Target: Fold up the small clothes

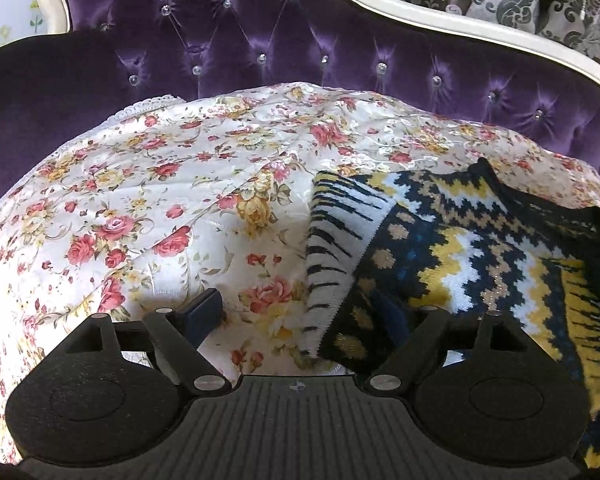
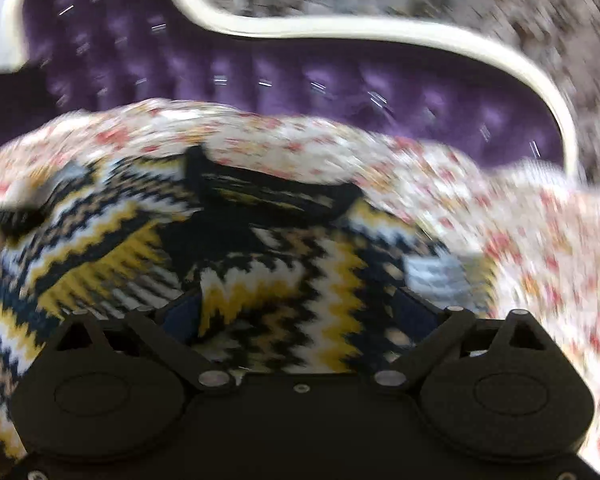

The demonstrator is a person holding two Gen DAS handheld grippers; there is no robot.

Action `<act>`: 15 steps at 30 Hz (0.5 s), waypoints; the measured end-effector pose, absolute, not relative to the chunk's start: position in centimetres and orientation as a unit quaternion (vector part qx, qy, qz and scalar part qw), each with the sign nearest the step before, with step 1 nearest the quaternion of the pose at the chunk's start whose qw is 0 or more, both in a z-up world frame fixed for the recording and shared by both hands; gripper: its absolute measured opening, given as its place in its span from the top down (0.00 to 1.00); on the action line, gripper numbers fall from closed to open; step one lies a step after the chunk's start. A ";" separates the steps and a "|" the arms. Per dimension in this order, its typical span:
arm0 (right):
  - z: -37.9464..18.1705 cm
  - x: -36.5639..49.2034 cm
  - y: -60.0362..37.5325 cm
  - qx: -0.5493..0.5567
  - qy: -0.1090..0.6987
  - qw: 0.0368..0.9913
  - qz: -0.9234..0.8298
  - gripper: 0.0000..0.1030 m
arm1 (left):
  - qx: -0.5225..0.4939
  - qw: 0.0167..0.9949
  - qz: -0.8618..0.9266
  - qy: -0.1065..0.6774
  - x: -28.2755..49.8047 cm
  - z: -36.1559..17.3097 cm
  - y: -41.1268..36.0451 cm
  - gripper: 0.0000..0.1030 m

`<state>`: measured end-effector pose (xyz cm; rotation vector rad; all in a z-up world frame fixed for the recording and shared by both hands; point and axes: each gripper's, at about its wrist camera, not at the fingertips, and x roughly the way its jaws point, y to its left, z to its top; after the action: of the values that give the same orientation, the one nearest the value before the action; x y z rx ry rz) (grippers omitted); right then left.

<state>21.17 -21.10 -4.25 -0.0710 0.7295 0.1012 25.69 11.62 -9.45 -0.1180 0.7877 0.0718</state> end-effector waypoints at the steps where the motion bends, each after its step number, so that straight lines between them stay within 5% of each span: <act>1: -4.2 21.3 -22.3 -0.007 0.369 0.928 0.042 0.07 | -0.057 0.921 0.035 0.384 25.7 -9.5 11.6 0.19; 15: -2.6 20.6 -30.3 0.241 0.345 0.904 0.079 0.14 | -0.058 0.921 0.033 0.384 25.7 -9.5 11.7 0.18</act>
<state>20.55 -30.28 -2.56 0.4984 0.7120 0.1635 25.69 11.71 -9.48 -0.1184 0.7888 0.0679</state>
